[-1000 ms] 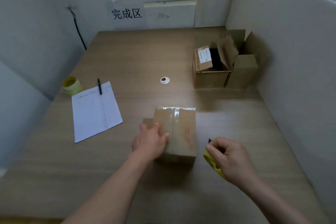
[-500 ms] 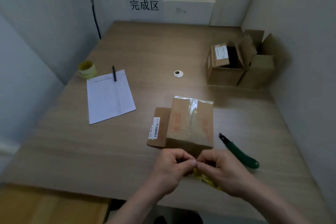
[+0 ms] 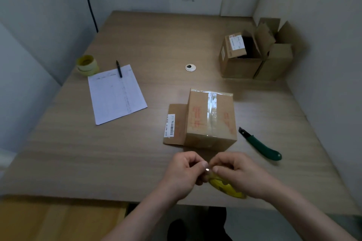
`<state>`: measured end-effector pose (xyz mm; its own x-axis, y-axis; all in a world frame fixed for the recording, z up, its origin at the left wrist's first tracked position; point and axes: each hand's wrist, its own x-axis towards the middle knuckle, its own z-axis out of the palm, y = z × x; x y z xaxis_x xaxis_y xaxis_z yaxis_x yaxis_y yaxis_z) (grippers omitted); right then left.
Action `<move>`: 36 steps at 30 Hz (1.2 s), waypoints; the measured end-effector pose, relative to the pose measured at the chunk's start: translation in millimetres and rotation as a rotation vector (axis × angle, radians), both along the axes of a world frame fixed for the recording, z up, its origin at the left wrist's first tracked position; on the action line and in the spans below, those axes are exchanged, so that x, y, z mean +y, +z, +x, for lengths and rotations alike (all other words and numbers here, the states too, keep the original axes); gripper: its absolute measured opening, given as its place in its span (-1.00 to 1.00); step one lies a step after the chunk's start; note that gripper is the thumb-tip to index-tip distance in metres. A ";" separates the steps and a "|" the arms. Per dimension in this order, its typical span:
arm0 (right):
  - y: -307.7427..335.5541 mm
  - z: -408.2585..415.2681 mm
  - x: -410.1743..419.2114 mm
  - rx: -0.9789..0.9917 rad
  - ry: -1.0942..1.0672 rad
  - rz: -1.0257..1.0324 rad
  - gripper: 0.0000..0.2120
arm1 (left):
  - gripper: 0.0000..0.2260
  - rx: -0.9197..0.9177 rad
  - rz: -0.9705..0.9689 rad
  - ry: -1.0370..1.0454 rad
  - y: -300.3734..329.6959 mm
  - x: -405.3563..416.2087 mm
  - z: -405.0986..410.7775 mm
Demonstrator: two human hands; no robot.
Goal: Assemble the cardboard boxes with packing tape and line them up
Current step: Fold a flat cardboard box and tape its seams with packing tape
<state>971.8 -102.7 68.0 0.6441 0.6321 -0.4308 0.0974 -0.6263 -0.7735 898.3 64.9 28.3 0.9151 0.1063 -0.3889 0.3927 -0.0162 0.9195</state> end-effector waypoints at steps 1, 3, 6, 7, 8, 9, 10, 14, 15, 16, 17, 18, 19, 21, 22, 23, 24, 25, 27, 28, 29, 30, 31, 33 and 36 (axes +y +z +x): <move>-2.5 0.1 -1.8 0.060 -0.014 0.013 -0.82 | -0.85 0.001 0.018 0.027 -0.4 -0.6 0.3; -9.3 -0.1 -11.2 0.246 -0.086 0.106 -0.48 | -0.85 0.001 0.075 0.080 -3.1 -1.4 2.0; -14.2 5.1 -37.7 0.342 -0.123 0.259 -0.46 | -0.81 -0.041 0.205 0.219 -12.4 5.6 6.7; -17.7 9.9 -48.9 0.270 -0.136 0.212 -0.51 | -0.80 -0.054 0.257 0.281 -15.7 10.3 8.7; -22.2 16.8 -59.9 0.120 -0.155 0.098 -0.58 | -0.79 -0.064 0.310 0.323 -16.9 15.1 11.4; -27.4 26.5 -69.3 -0.050 -0.179 -0.042 -0.65 | -0.79 -0.078 0.365 0.332 -17.5 19.3 14.9; -31.0 35.6 -74.7 -0.198 -0.192 -0.178 -0.69 | -0.78 -0.094 0.424 0.308 -18.0 21.9 19.1; -37.3 66.8 -63.3 -0.524 -0.193 -0.366 -0.67 | -0.76 -0.115 0.599 0.269 -27.1 26.6 48.2; -38.5 72.1 -58.6 -0.562 -0.188 -0.382 -0.66 | -0.77 -0.111 0.644 0.262 -29.2 27.8 54.5; -42.4 76.7 -55.6 -0.584 -0.185 -0.406 -0.66 | -0.77 -0.103 0.697 0.254 -30.6 28.6 59.4; -45.5 79.8 -51.9 -0.609 -0.183 -0.426 -0.64 | -0.78 -0.103 0.750 0.245 -31.1 29.9 62.9; -48.6 81.6 -49.2 -0.628 -0.181 -0.450 -0.63 | -0.78 -0.104 0.784 0.233 -31.4 31.0 65.8; -51.7 83.0 -47.4 -0.650 -0.179 -0.459 -0.62 | -0.78 -0.100 0.806 0.226 -32.4 31.8 68.0; -57.0 85.9 -44.5 -0.666 -0.170 -0.464 -0.59 | -0.78 -0.070 0.833 0.221 -35.7 32.4 72.0; -59.2 87.4 -44.0 -0.662 -0.164 -0.462 -0.57 | -0.78 -0.051 0.836 0.217 -37.7 32.5 74.5; -61.2 88.9 -43.5 -0.664 -0.157 -0.465 -0.56 | -0.78 -0.041 0.843 0.218 -39.3 32.1 76.8; -62.9 90.4 -43.1 -0.660 -0.149 -0.477 -0.55 | -0.78 -0.031 0.847 0.220 -40.7 32.1 78.4; -63.6 91.5 -42.4 -0.663 -0.137 -0.491 -0.54 | -0.78 -0.029 0.858 0.221 -41.3 31.9 79.3; -66.0 93.6 -40.8 -0.661 -0.124 -0.504 -0.51 | -0.78 -0.003 0.849 0.219 -46.3 33.6 81.1; -67.4 94.7 -40.4 -0.656 -0.122 -0.498 -0.49 | -0.79 0.024 0.803 0.233 -51.2 36.4 82.5; -69.2 95.7 -40.1 -0.652 -0.122 -0.485 -0.46 | -0.80 0.047 0.730 0.263 -55.2 39.1 84.4; -71.1 96.9 -39.8 -0.642 -0.120 -0.466 -0.44 | -0.81 0.082 0.640 0.297 -58.4 40.9 86.3; -72.4 98.2 -40.1 -0.627 -0.113 -0.449 -0.42 | -0.85 0.112 0.564 0.332 -59.8 40.8 88.3; -74.6 100.8 -41.0 -0.601 -0.079 -0.432 -0.41 | -0.89 0.131 0.554 0.379 -58.0 39.3 92.3; -79.6 107.1 -42.9 -0.647 0.041 -0.406 -0.47 | -0.44 -0.208 0.855 0.258 -53.7 42.8 98.6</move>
<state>1078.9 -145.5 -11.6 0.8263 0.5340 -0.1791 0.4824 -0.8351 -0.2643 996.9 107.7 -25.4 0.8658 0.4928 0.0867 0.3061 -0.6588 0.6873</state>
